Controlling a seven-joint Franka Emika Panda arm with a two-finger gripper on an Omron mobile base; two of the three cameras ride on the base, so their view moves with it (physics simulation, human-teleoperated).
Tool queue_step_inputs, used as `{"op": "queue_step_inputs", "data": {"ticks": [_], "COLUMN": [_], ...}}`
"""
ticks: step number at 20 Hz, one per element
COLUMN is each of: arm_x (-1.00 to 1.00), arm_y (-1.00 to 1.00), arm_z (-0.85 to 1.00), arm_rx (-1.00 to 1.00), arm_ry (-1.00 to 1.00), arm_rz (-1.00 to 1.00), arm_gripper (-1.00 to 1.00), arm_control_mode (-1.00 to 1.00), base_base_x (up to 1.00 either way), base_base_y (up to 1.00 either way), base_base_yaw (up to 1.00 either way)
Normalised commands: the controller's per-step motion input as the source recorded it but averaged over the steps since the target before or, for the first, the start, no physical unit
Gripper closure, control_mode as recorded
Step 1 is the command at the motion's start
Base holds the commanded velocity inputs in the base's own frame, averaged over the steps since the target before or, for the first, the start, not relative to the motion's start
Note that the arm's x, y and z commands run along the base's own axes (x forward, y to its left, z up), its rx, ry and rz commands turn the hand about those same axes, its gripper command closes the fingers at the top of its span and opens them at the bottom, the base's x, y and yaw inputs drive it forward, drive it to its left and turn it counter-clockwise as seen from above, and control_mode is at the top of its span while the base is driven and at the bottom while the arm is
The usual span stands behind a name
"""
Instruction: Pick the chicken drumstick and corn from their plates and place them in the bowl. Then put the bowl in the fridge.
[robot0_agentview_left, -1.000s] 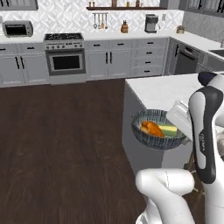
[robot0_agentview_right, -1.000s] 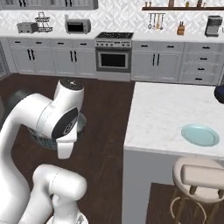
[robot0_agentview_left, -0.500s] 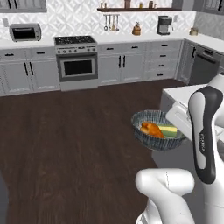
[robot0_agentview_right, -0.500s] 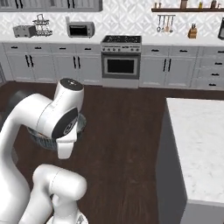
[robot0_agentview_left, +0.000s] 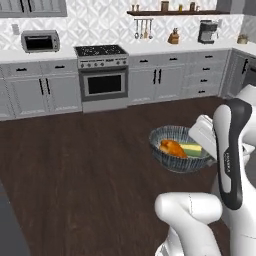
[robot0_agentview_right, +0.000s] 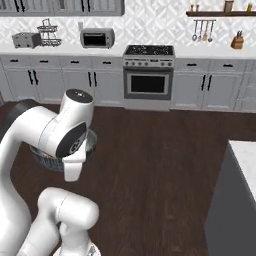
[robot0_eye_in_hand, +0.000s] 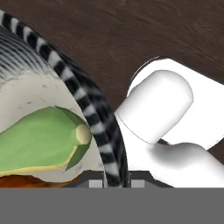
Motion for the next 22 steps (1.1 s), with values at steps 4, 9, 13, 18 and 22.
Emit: {"op": "queue_step_inputs", "data": {"ticks": [4, 9, 13, 18, 22], "arm_x": [0.00, 0.00, 0.00, 0.00, 0.00], "arm_y": [0.00, 0.00, 0.00, 0.00, 0.00], "arm_z": [0.00, 0.00, 0.00, 0.00, 0.00], "arm_rx": [0.00, 0.00, 0.00, 0.00, 0.00], "arm_ry": [0.00, 0.00, 0.00, 0.00, 0.00], "arm_rz": [0.00, 0.00, 0.00, 0.00, 0.00], "arm_gripper": [1.00, 1.00, 1.00, 1.00, 1.00], "arm_control_mode": [1.00, 1.00, 1.00, 1.00, 1.00], "base_base_x": [1.00, 1.00, 1.00, 1.00, 1.00], "base_base_y": [-0.16, -0.15, -0.38, -0.57, -0.63], "base_base_yaw": [0.41, 0.51, 0.55, 0.51, 0.51]}}
